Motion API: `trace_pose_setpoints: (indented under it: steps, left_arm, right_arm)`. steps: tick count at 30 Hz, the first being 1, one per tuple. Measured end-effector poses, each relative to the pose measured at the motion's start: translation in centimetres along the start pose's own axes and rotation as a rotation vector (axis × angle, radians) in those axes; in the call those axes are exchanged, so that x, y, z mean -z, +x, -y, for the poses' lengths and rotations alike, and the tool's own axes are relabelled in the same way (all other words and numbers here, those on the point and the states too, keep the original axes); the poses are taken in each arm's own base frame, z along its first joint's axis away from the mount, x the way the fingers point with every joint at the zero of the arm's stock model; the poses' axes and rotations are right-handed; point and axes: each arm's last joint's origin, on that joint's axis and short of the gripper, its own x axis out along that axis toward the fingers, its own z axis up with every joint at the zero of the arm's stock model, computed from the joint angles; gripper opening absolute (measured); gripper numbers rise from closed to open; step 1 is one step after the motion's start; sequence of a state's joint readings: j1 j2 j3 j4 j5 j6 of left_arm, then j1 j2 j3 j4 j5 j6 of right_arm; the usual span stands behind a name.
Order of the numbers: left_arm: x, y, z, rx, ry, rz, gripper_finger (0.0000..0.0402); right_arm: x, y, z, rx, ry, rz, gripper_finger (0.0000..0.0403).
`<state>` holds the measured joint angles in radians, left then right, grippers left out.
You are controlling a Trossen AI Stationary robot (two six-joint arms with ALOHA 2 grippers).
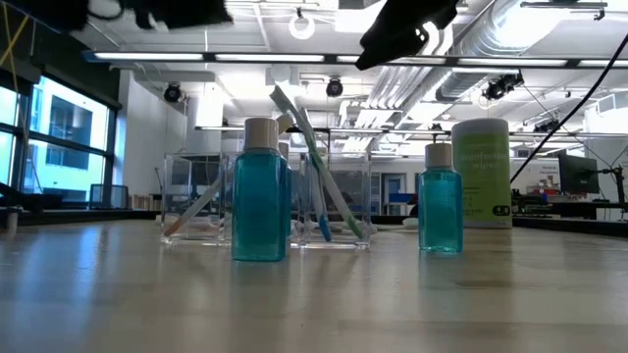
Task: Pick & Place toothbrushing station
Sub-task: Put the orange toothbrush into the transparent organizer
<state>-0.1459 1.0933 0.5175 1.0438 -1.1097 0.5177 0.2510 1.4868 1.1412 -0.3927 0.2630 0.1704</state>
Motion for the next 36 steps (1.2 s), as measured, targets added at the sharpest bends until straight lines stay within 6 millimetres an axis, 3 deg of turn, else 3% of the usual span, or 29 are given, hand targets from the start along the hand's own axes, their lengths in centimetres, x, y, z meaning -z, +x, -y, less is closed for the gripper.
trace_pose_setpoints:
  steps: [3, 7, 16, 26, 36]
  left_arm:
    - [3.2, 1.9, -0.2, 0.034, 0.035, -0.14, 0.0126]
    - [7.1, 2.9, -0.9, 0.247, 0.013, -0.401, 0.0126]
    - [10.2, 2.5, -2.3, 0.498, -0.01, -0.772, 0.0126]
    - [12.9, 0.2, -3.1, 0.584, -0.002, -0.88, 0.0126]
    - [15.9, -2.3, -4.7, 0.629, -0.136, -0.733, 0.0126]
  right_arm:
    - [0.0, 0.0, 0.1, 0.002, 0.02, -0.004, 0.0256]
    - [0.2, 0.0, 0.1, 0.002, 0.014, -0.025, 0.0256]
    - [0.5, 0.2, 0.1, 0.006, -0.003, -0.05, 0.0256]
    - [2.3, 1.3, 0.3, 0.016, -0.028, -0.068, 0.0256]
    - [2.3, 1.4, 0.3, 0.012, -0.025, -0.052, 0.0256]
